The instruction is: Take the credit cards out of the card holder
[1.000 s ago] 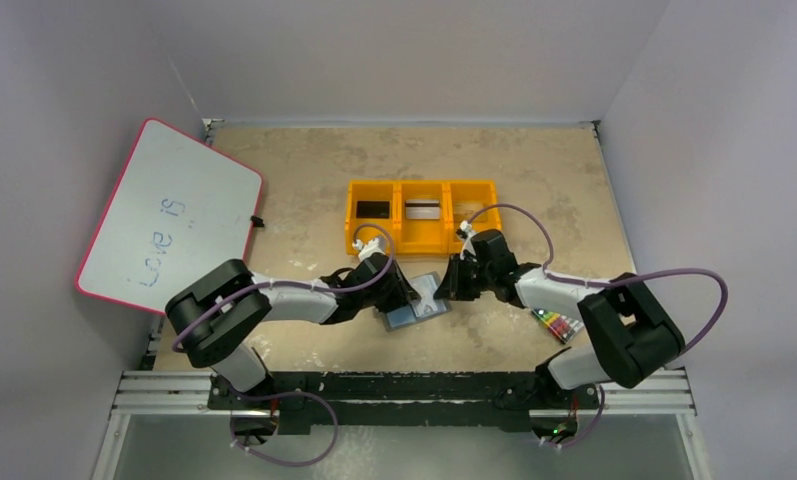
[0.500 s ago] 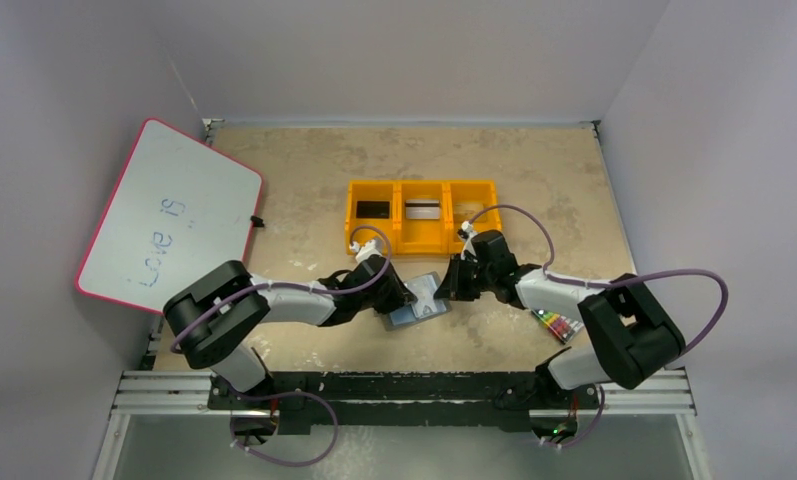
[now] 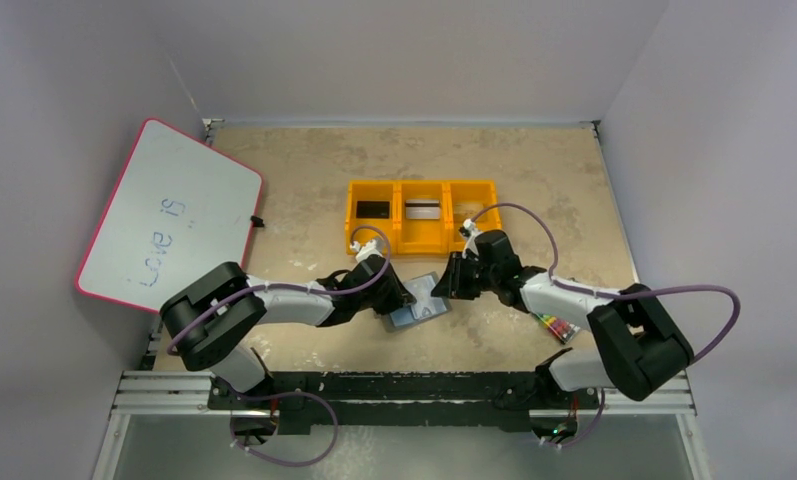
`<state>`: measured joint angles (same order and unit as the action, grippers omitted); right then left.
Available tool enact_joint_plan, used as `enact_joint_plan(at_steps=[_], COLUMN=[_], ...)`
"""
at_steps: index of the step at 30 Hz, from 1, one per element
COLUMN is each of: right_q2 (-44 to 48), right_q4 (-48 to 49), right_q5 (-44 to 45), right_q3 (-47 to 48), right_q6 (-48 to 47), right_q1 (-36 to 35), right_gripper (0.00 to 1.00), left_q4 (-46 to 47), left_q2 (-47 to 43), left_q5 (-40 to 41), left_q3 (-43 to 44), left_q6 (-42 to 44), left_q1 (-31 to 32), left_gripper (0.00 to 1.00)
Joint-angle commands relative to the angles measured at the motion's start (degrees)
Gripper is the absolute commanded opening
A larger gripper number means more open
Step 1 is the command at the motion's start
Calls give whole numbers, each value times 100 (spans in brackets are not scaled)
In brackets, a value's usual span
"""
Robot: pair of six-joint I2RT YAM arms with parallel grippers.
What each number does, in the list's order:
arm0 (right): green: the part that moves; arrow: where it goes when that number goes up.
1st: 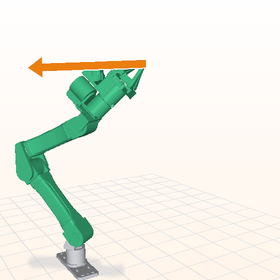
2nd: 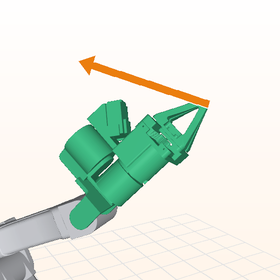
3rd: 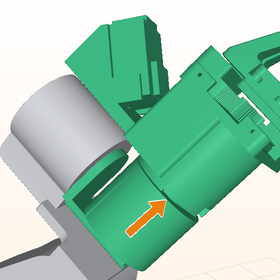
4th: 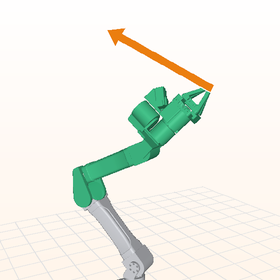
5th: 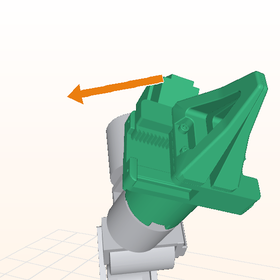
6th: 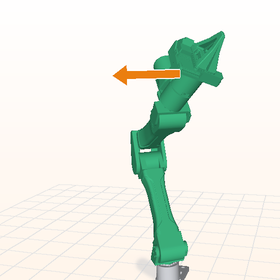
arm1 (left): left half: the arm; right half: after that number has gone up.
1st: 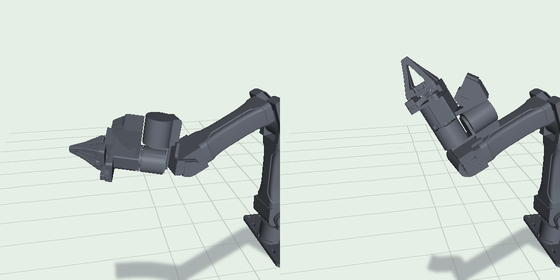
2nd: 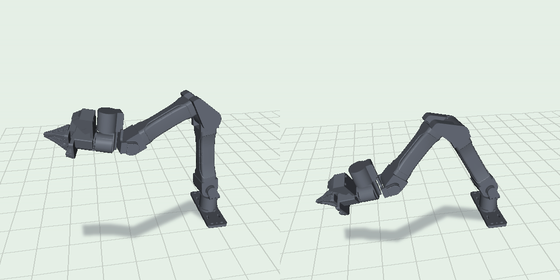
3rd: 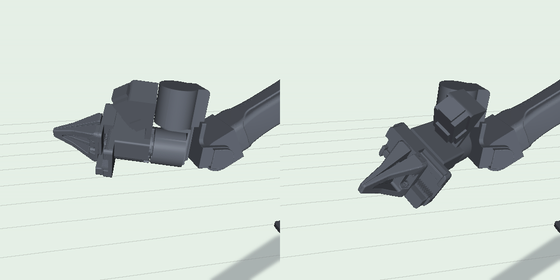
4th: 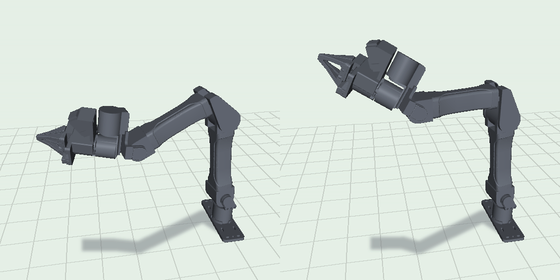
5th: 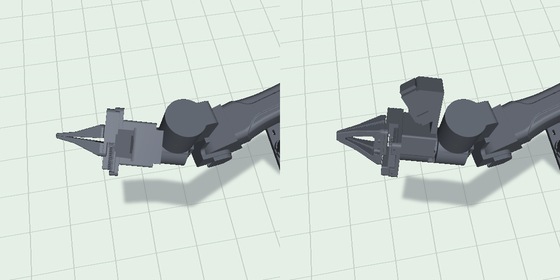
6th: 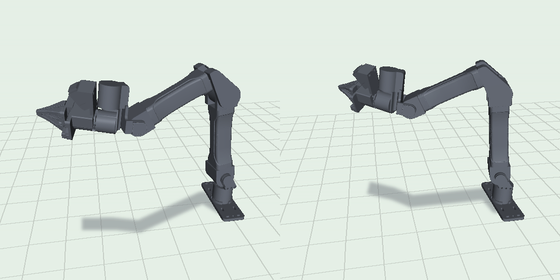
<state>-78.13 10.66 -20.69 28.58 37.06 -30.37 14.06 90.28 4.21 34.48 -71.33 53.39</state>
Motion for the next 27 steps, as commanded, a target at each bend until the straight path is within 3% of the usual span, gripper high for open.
enact_joint_plan(at_steps=[1, 10, 16, 20, 27], right_q2=[-40, -753, -834, -484, 476], right_q4=[340, 186, -431, -656, -431], right_q5=[-337, -117, 1155, 1405, 835], right_q3=[-26, 67, 253, 333, 436], right_q6=[15, -152, 39, 65, 102], right_q1=[-24, -102, -443, -496, -532], right_gripper=[29, 29, 11, 10, 11], left_q4=[-121, -186, -392, -484, -638], left_q2=[-132, -53, -171, -220, -179], left_q5=[-83, -104, -10, 50, 92], left_q3=[0, 40, 6, 5, 130], left_q6=[243, 378, 422, 452, 566], left_q1=[32, 31, 32, 32, 31], left_gripper=[0, 0, 2, 2, 1])
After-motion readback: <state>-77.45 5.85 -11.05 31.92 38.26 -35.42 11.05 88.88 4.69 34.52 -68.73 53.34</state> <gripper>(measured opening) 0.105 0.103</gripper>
